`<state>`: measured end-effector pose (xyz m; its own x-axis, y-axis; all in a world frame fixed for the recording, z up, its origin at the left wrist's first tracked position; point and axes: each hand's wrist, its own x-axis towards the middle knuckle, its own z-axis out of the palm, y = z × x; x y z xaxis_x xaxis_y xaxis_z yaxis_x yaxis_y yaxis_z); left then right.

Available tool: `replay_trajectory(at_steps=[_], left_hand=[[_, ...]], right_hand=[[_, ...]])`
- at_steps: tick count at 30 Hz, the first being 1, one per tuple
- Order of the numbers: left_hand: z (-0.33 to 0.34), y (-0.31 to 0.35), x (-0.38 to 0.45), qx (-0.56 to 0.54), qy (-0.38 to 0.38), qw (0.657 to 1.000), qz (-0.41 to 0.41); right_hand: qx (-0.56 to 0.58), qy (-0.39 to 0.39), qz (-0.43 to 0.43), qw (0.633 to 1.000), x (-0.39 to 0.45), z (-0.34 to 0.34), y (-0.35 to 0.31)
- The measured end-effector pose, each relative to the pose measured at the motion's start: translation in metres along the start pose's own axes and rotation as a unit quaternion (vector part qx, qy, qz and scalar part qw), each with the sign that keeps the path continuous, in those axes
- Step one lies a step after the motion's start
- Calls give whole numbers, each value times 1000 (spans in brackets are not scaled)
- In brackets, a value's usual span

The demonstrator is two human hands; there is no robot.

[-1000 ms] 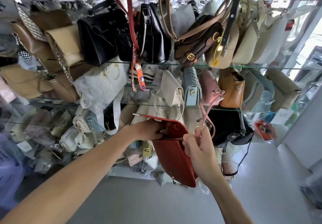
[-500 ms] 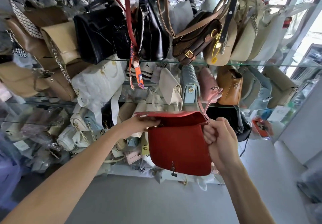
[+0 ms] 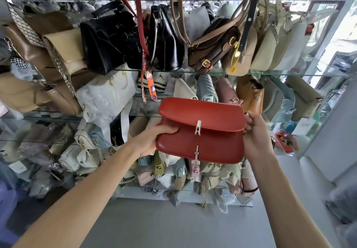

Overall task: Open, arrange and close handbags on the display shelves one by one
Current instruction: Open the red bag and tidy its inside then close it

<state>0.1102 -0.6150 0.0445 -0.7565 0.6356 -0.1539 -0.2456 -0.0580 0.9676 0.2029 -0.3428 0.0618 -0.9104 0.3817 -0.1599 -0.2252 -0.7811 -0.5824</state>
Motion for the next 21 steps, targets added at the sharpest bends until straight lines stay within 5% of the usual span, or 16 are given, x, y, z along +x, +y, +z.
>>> replay_trajectory(at_steps=[4, 8, 12, 16, 21], left_hand=[[-2, -1, 7, 5, 64, 998, 29], [-5, 2, 7, 3, 101, 994, 37], [-3, 8, 6, 4, 115, 991, 61], [1, 12, 6, -5, 140, 986, 87], [-23, 19, -3, 40, 13, 998, 43]], right_hand=[[-220, 59, -35, 973, 15, 8, 0], [-380, 17, -27, 925, 3, 18, 3], [-445, -73, -27, 892, -4, 19, 12], [-464, -76, -88, 878, -4, 25, 19], [-509, -101, -99, 849, -1, 23, 15]])
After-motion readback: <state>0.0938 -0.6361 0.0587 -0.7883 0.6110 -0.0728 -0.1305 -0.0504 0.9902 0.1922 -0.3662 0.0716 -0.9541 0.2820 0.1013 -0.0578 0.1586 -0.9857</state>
